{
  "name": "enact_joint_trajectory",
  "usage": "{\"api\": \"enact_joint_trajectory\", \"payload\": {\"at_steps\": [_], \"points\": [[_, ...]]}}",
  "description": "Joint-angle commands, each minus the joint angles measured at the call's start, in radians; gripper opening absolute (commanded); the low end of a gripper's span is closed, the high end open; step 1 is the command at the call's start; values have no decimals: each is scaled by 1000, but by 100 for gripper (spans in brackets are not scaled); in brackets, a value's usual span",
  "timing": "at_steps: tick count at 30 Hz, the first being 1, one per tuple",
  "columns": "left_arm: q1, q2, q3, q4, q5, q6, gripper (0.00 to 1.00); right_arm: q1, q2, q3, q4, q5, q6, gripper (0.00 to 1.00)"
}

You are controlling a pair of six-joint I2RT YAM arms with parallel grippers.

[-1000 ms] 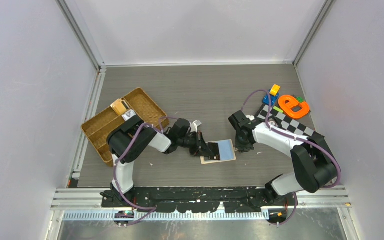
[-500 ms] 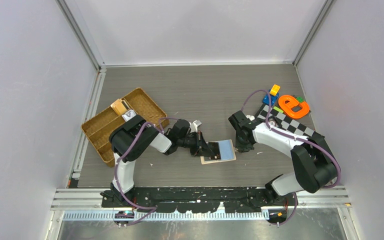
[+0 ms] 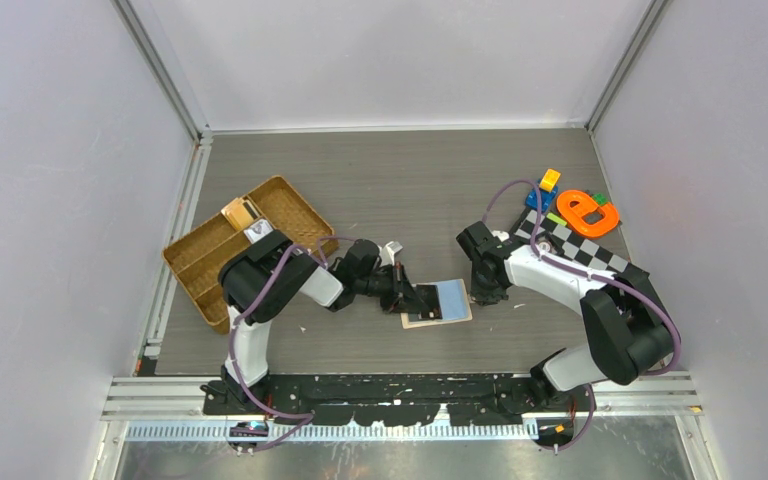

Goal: Put the credit cards into the card holder
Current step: Insert the credit card into the card slot.

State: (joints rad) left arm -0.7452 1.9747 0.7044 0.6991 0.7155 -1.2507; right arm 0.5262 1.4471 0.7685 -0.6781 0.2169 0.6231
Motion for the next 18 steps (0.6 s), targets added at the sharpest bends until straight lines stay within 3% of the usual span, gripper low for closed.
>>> {"api": "enact_joint_trajectory", "payload": {"at_steps": [1, 18], "points": [[-11, 15, 0, 8, -34, -1, 0, 1, 1, 26, -3, 26, 7, 0], [-30, 8, 3, 26, -84, -16, 0, 1, -2, 26, -3, 29, 7, 1]]}}
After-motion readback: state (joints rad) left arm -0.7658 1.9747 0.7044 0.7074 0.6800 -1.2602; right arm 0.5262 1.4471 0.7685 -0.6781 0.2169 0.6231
